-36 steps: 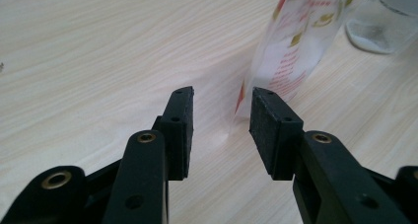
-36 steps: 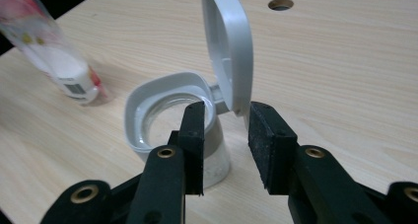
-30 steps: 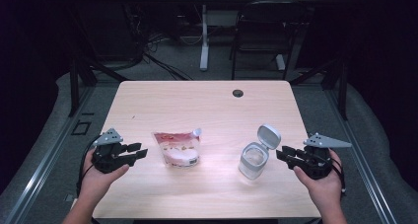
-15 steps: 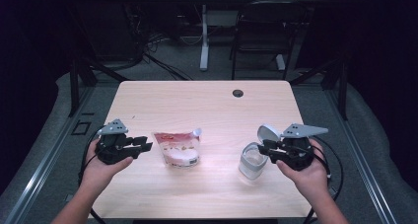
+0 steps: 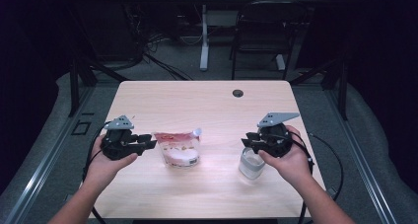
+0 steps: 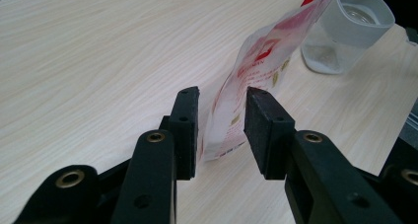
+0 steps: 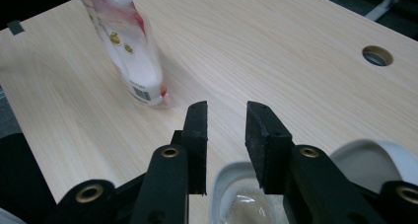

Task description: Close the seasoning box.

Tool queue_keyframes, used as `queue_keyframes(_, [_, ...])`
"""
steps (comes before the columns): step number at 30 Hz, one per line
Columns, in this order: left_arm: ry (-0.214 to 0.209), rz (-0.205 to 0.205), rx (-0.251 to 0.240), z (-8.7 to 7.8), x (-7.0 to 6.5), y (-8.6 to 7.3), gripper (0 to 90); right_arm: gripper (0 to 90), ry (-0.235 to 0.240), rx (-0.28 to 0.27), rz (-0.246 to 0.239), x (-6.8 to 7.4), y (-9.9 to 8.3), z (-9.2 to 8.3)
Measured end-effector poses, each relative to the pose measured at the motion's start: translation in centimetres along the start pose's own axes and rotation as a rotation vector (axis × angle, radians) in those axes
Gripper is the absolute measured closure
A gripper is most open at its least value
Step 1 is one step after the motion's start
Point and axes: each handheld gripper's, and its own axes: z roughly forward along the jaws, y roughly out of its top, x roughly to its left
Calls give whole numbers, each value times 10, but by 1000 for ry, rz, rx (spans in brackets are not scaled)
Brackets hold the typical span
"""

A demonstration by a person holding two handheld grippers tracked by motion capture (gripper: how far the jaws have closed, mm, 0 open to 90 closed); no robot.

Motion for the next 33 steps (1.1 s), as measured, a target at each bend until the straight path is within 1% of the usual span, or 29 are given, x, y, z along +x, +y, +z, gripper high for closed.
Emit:
queue_keyframes(1, [-5, 4, -1, 1, 0, 1, 669, 707, 9, 2, -5, 0, 3, 2])
queue_keyframes(2, [-9, -4, 0, 1, 0, 2, 669, 706, 15, -3, -4, 1, 5, 4])
queue_keyframes(4, [-17, 0, 3, 3, 0, 4, 671, 697, 27, 6, -13, 2, 9, 7])
queue_keyframes(6, [-17, 6, 1, 5, -1, 6, 669, 693, 38, 6, -18, 4, 13, 11])
queue_keyframes(8, [-23, 8, 6, 7, 0, 8, 671, 690, 42, 17, -33, 5, 17, 16])
queue_keyframes(10, [-23, 6, 11, 9, 0, 10, 676, 686, 56, 22, -44, 7, 20, 21])
queue_keyframes(14, [-22, 4, 13, 12, 1, 11, 691, 678, 67, 38, -64, 9, 27, 31])
queue_keyframes(15, [-24, 3, 12, 13, 1, 11, 696, 676, 73, 33, -67, 10, 29, 33])
queue_keyframes(16, [-24, 8, 11, 13, 1, 11, 702, 672, 84, 27, -62, 10, 30, 36])
queue_keyframes(20, [-26, 22, 9, 15, -1, 11, 734, 661, 104, 37, -69, 12, 34, 48])
queue_keyframes(22, [-18, 31, 11, 15, -2, 12, 752, 656, 115, 46, -82, 14, 36, 53])
queue_keyframes(24, [-7, 37, 16, 15, -3, 13, 770, 647, 130, 46, -82, 18, 37, 58])
queue_keyframes(27, [-9, 27, 15, 16, -3, 13, 776, 630, 151, 48, -103, 23, 39, 65])
queue_keyframes(29, [-8, 32, 23, 15, -3, 13, 776, 620, 161, 48, -125, 27, 41, 70])
queue_keyframes(33, [-8, 51, 29, 16, -3, 15, 780, 610, 186, 33, -136, 36, 47, 77])
